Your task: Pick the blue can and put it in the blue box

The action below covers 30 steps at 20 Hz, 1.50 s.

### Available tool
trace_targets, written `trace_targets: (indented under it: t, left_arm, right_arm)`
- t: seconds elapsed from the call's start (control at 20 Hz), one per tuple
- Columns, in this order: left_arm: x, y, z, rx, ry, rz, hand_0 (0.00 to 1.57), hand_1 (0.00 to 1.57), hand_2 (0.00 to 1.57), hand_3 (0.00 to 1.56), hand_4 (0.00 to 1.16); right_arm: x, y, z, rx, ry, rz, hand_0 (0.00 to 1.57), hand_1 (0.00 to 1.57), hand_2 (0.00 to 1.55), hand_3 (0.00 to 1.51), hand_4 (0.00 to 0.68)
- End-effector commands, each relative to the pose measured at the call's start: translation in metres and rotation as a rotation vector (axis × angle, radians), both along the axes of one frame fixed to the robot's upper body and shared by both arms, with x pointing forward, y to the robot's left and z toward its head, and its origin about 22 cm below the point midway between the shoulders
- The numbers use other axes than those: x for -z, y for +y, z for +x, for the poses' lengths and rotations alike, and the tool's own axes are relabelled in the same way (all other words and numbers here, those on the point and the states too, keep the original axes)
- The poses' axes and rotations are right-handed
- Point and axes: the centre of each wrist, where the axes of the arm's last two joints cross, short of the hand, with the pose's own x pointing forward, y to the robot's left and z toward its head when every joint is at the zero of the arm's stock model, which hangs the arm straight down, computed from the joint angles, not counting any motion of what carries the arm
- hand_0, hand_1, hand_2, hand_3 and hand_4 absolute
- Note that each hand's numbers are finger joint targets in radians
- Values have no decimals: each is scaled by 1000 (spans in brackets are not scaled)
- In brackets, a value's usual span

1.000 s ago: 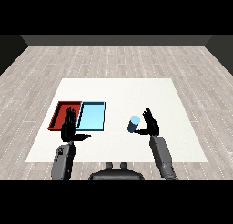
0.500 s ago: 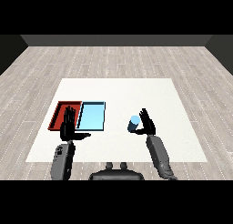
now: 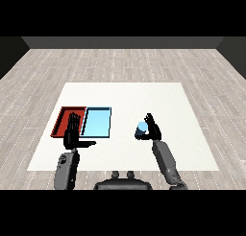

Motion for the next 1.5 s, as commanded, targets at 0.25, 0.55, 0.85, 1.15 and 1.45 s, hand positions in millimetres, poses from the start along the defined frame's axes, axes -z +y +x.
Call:
trace_targets:
  t: [0.25,0.55,0.85,1.15,1.45]
  left_arm:
    - [8,-4,-11,-7,-5,-5,0,0,0,0,0]
    - [-5,7,-6,-12,-7,0,0,0,0,0,0]
    - [6,5,-14,2,-8,-2,0,0,0,0,0]
    - [6,7,-13,-11,-2,-5,0,0,0,0,0]
    - [2,-1,-12,2,-20,-30,0,0,0,0,0]
  right_arm:
    - [7,18,3,-29,12,-9,0,0,0,0,0]
    - [6,28,16,-30,29,-5,0,0,0,0,0]
    - [4,21,13,2,29,-29,0,0,0,0,0]
    - [8,27,14,37,62,-188,1563,1563,1481,1445,659]
    - [-18,23,33,48,78,-196,1555,1555,1490,1441,680]
